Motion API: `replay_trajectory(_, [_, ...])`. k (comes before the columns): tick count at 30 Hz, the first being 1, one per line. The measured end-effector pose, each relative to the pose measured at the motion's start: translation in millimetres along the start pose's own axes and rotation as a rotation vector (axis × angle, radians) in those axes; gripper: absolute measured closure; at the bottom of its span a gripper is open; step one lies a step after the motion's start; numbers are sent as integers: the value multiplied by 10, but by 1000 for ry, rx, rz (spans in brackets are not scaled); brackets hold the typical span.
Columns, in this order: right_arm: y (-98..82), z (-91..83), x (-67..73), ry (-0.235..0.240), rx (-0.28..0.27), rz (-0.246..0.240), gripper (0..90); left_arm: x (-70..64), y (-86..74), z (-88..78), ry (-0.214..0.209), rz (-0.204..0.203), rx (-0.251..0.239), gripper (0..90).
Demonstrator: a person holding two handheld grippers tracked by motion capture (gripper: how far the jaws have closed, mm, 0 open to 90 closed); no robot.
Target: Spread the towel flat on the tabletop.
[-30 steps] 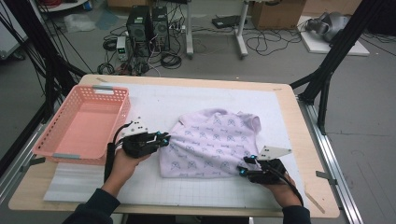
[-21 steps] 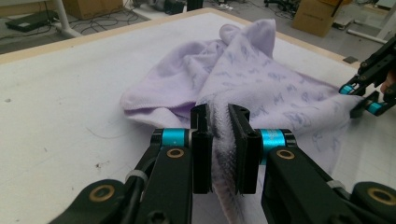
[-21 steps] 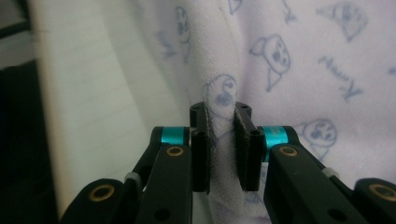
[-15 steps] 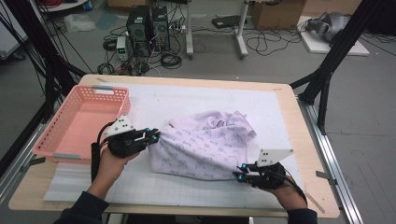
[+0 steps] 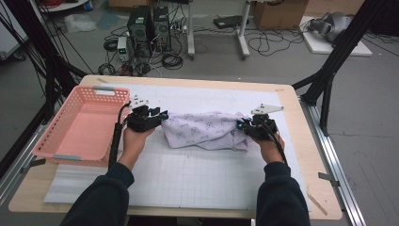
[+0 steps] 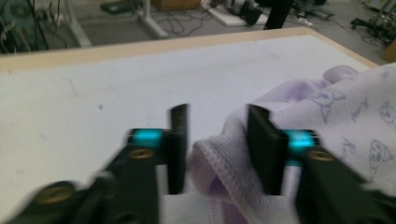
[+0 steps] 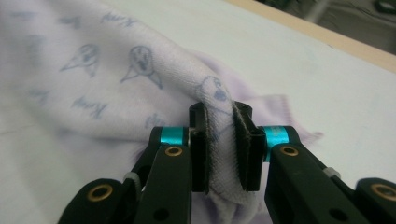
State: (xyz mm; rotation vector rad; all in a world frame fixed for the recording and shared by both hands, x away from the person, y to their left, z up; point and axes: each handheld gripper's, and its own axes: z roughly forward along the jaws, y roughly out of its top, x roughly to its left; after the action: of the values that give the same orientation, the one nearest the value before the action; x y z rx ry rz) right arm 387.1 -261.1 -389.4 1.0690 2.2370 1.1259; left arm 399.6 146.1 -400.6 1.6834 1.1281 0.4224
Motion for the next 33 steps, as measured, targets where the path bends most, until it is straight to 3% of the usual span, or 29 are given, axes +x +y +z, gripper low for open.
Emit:
replay_trajectory(2, [-5, 130, -98, -55, 40, 46, 777, -3, -1, -21, -15, -6, 14, 402])
replay_trajectory(4, [-26, 187, -169, -117, 51, 82, 775, -54, 12, -94, -31, 44, 8, 390])
replay_trajectory(7, [-80, 210, -253, -226, 38, 176, 746, -114, 19, -184, -63, 86, -7, 389])
replay_trajectory(9, [-102, 210, -262, -214, 16, 215, 684, -170, -16, -199, -105, 124, 11, 390])
replay_trajectory(12, [-112, 118, -209, -222, -19, 188, 613, -256, -116, -128, -130, 179, 66, 398])
replay_trajectory(14, [-124, -34, -175, -211, -63, 182, 592, -313, -186, -46, -145, 194, 97, 410])
replay_trajectory(17, [-141, -273, -120, -195, -112, 144, 581, -401, -248, 87, -131, 230, 129, 419])
replay_trajectory(20, [-214, -462, -45, -165, -130, 103, 581, -457, -271, 221, -108, 238, 120, 426])
replay_trajectory(23, [-349, -544, 27, -118, -148, 71, 584, -515, -283, 355, -119, 250, 149, 445])
replay_trajectory(26, [-464, -499, 127, -30, -149, 38, 598, -599, -305, 463, -91, 296, 179, 491])
replay_trajectory(29, [-478, -363, 276, 68, -138, -28, 621, -619, -309, 484, -59, 325, 169, 670])
replay_trajectory(31, [-460, -227, 331, 57, -92, -52, 623, -616, -288, 453, -54, 342, 149, 785])
replay_trajectory(33, [-453, -92, 312, -32, -39, -54, 614, -594, -252, 395, -80, 320, 128, 812])
